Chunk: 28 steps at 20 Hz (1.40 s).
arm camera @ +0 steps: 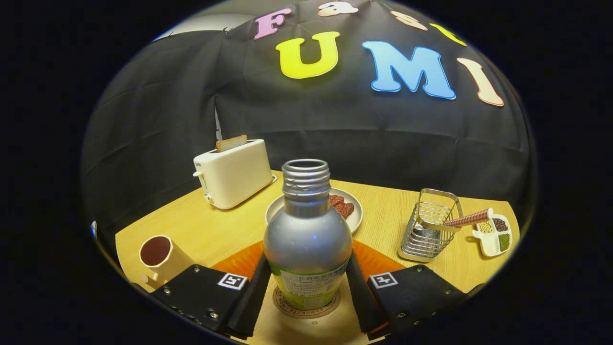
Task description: Take the bottle from table, then pour the juice into the cup, finally place the bottle on the coaster
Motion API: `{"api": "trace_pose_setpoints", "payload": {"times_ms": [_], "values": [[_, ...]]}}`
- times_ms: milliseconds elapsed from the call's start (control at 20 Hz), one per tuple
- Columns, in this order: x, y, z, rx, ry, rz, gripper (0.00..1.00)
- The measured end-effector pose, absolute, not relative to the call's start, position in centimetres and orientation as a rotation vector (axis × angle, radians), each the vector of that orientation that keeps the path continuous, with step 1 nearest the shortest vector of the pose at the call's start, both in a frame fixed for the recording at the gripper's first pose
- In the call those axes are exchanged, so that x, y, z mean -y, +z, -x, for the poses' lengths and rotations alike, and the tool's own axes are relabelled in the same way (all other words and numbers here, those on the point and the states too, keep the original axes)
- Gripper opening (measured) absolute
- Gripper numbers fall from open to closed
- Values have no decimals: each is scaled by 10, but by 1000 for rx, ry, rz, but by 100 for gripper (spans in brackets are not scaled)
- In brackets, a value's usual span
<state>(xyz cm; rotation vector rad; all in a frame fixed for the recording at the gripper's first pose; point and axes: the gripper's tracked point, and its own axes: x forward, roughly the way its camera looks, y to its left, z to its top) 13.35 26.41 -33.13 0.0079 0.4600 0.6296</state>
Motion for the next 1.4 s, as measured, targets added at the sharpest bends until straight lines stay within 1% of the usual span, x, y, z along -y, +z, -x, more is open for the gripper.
{"api": "trace_pose_setpoints", "payload": {"times_ms": [200, 350, 400, 450, 650, 850, 1000, 1100, 1200, 1400], "values": [[-264, -331, -132, -459, 616, -25, 78], [-264, -337, -124, -485, 624, -18, 83], [-262, -336, -123, -485, 617, -3, 86], [-261, -336, -124, -483, 608, 5, 91], [-256, -309, -122, -441, 576, -13, 95], [-247, -242, -115, -322, 529, -38, 96], [-218, -159, -114, -168, 429, -44, 96], [-205, -114, -102, -120, 404, -54, 95], [-187, -75, -98, -102, 361, -54, 95], [-155, -24, -79, -108, 256, -60, 95]]}}
